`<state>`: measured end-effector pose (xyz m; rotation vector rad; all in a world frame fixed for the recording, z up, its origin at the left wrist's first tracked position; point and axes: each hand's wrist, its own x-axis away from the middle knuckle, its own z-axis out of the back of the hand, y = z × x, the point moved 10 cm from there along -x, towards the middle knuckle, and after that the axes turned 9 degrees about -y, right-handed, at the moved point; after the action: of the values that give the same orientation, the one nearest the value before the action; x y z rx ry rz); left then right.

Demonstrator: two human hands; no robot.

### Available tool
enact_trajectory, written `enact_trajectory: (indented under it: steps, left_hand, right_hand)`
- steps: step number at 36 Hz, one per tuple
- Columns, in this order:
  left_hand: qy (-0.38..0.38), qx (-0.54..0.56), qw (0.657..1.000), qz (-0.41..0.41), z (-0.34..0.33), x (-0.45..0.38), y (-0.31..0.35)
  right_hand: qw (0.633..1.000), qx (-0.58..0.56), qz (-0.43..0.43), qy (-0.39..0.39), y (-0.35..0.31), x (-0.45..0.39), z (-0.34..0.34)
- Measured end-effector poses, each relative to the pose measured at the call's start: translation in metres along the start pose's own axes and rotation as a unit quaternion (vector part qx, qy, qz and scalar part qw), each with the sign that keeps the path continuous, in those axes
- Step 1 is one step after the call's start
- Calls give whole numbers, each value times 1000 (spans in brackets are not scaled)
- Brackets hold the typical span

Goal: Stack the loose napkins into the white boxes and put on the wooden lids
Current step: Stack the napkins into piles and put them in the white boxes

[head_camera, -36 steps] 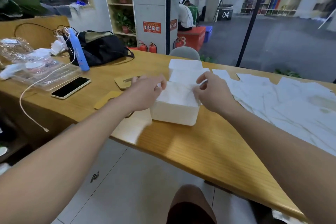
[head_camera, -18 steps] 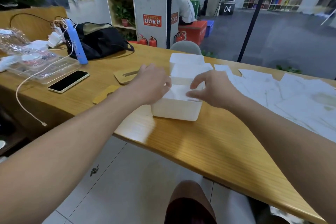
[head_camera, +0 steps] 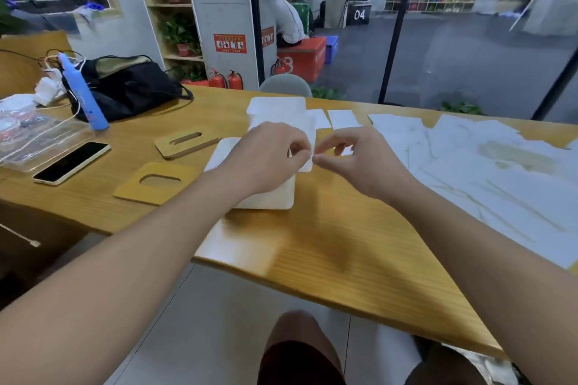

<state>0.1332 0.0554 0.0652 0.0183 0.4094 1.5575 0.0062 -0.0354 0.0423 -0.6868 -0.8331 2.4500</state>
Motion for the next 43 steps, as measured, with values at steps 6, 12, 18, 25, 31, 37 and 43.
enact_trajectory:
  steps: [6, 12, 18, 25, 31, 37, 43]
  left_hand:
    - [-11, -19, 998, -57, -61, -23, 64]
    - [-53, -5, 998, -39, -127, -46, 81]
    - [-69, 13, 997, -33, -162, -67, 90]
    - [-45, 85, 995, -2, -169, -99, 84]
    - [-23, 97, 995, 10, -173, -138, 76]
    - [-27, 152, 988, 23, -194, -150, 63]
    - [-44, 204, 978, 24, -199, -149, 55]
  right_hand:
    - [998, -5, -54, 19, 63, 58, 36]
    - [992, 4, -124, 23, 119, 100, 58]
    - [983, 5, -177, 38, 159, 117, 69]
    - [980, 62, -176, 71, 177, 98, 81]
    - [963, 215, -144, 77, 187, 68, 87]
    - [957, 251, -123, 81, 196, 60, 84]
    - [970, 150, -153, 113, 205, 63, 95]
